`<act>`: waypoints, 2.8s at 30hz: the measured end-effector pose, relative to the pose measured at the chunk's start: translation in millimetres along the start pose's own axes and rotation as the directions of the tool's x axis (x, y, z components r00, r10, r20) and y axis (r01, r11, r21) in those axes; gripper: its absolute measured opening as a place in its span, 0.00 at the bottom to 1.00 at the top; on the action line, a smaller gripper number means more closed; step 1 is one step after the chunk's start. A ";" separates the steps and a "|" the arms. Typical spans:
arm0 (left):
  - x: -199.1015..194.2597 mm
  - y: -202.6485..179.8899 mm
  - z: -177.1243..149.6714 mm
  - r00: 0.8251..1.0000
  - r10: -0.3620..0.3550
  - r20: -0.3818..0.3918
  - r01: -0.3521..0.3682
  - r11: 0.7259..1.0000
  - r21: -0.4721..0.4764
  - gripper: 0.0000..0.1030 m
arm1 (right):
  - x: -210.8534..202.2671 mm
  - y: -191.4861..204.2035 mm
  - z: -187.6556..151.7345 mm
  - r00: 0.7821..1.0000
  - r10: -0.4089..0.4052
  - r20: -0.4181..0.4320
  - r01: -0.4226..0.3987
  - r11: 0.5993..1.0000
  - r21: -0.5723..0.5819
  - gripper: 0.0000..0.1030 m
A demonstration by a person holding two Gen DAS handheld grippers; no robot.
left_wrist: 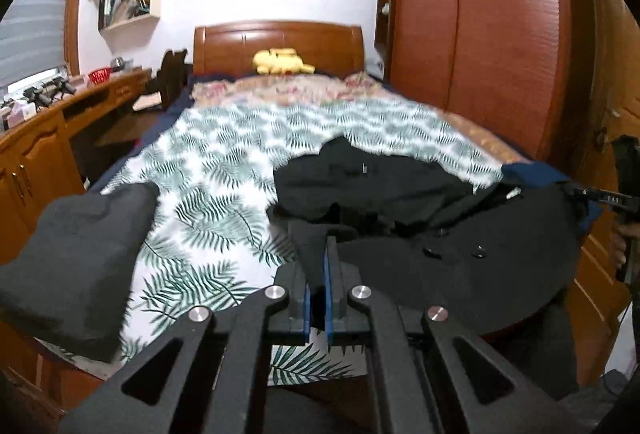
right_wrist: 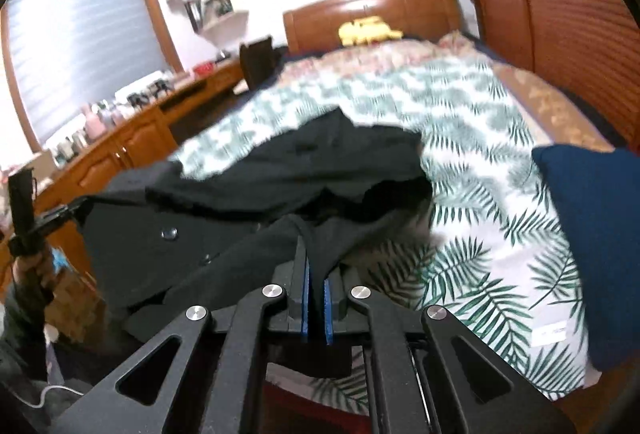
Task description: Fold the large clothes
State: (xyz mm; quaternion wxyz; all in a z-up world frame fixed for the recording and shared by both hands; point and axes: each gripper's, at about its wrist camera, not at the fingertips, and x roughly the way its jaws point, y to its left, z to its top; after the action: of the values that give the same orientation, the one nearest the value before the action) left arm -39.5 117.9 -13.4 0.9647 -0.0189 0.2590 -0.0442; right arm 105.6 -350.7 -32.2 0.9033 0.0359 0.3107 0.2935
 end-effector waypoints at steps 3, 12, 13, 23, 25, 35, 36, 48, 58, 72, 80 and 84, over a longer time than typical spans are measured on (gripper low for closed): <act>-24.7 -0.9 4.6 0.999 0.006 0.041 -0.006 1.000 0.001 0.02 | -26.7 13.0 5.4 0.999 0.011 0.043 -0.010 1.000 -0.025 0.02; -60.0 2.8 30.6 0.988 0.028 0.150 -0.026 1.000 -0.017 0.02 | -84.0 41.1 21.2 0.989 0.034 0.141 -0.021 0.995 -0.095 0.02; -51.7 4.4 36.5 0.988 0.035 0.148 -0.032 0.999 -0.020 0.02 | -82.2 40.8 24.2 0.989 0.029 0.144 -0.015 0.995 -0.100 0.02; 51.8 20.5 78.3 0.975 0.142 0.173 -0.142 0.990 -0.011 0.02 | 13.1 -0.9 85.3 0.986 -0.069 0.155 0.089 0.988 -0.129 0.02; 72.9 26.8 80.6 0.975 0.137 0.174 -0.132 0.991 -0.038 0.02 | 38.5 -14.3 92.1 0.982 -0.084 0.167 0.107 0.985 -0.135 0.02; 157.2 46.3 101.3 0.980 0.093 0.174 -0.075 0.991 -0.108 0.02 | 151.3 -60.9 92.1 0.985 -0.141 0.097 0.154 0.978 -0.137 0.02; 162.3 48.2 104.0 0.980 0.091 0.178 -0.072 0.991 -0.112 0.02 | 158.0 -63.7 95.1 0.984 -0.147 0.096 0.159 0.978 -0.137 0.02; 222.1 64.3 114.5 0.983 0.127 0.134 -0.112 0.987 -0.114 0.02 | 235.3 -63.4 153.9 0.961 -0.265 0.086 0.277 0.934 -0.226 0.02; 259.0 63.9 111.1 0.999 0.054 0.001 -0.054 0.994 -0.097 0.07 | 306.9 -76.9 173.2 0.929 -0.371 0.001 0.360 0.900 -0.247 0.02; 259.2 66.6 106.5 0.999 0.027 -0.034 -0.029 0.996 -0.080 0.23 | 320.6 -56.9 165.4 0.882 -0.466 -0.069 0.419 0.843 -0.337 0.74; 262.6 64.7 101.4 0.999 -0.011 -0.046 0.006 0.996 -0.094 0.24 | 322.4 -20.1 170.2 0.929 -0.360 -0.090 0.308 0.884 -0.352 0.76; 265.2 58.6 97.2 0.998 -0.020 -0.054 0.015 0.996 -0.088 0.24 | 335.1 -24.4 160.1 0.924 -0.356 -0.137 0.290 0.889 -0.354 0.76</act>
State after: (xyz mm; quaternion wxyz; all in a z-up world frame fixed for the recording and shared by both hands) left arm 242.2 152.4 -64.9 0.9550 -0.0621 0.2871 -0.0420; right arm 423.9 -166.8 -90.5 0.8975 -0.1961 0.3474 0.1879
